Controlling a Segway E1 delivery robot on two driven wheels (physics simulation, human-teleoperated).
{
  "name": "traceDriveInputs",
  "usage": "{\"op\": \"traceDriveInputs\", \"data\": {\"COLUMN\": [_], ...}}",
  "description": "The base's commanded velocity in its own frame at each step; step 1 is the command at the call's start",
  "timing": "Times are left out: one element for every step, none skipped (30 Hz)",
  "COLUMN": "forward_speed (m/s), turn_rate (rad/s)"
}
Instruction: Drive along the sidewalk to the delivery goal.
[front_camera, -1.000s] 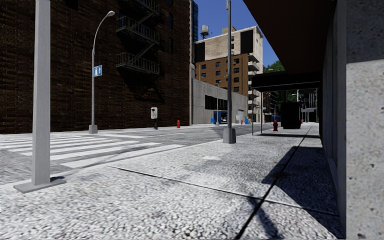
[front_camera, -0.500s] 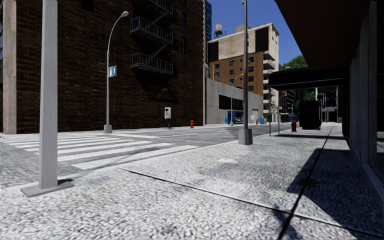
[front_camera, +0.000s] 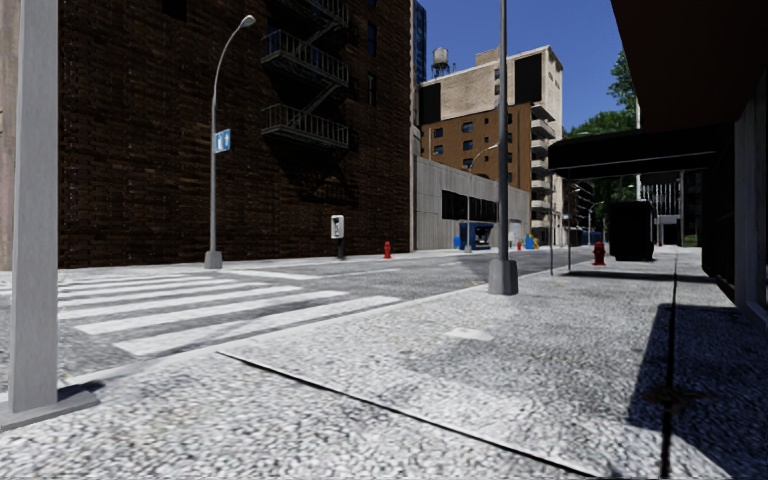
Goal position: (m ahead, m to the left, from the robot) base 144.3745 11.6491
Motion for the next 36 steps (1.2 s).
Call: {"op": "traceDriveInputs", "data": {"forward_speed": [2.00, 2.00, 2.00, 2.00, 2.00, 2.00, 2.00, 2.00, 2.00, 2.00, 2.00, 2.00, 2.00, 2.00, 2.00, 2.00, 2.00, 2.00, 2.00, 2.00, 2.00, 2.00, 2.00, 2.00, 2.00, 2.00, 2.00, 2.00, 2.00, 2.00, 2.00, 2.00, 2.00, 2.00, 2.00, 2.00], "turn_rate": [0.04, 0.12, 0.12, 0.14, 0.15, 0.15, 0.15, 0.15, 0.15, 0.15, 0.18, 0.18, 0.25, 0.28, 0.32, 0.32, 0.35, 0.37, 0.37, 0.37, 0.38, 0.39, 0.42, 0.44, 0.44, 0.46, 0.48, 0.48, 0.48, 0.48, 0.48, 0.49, 0.50, 0.50, 0.50, 0.51]}}
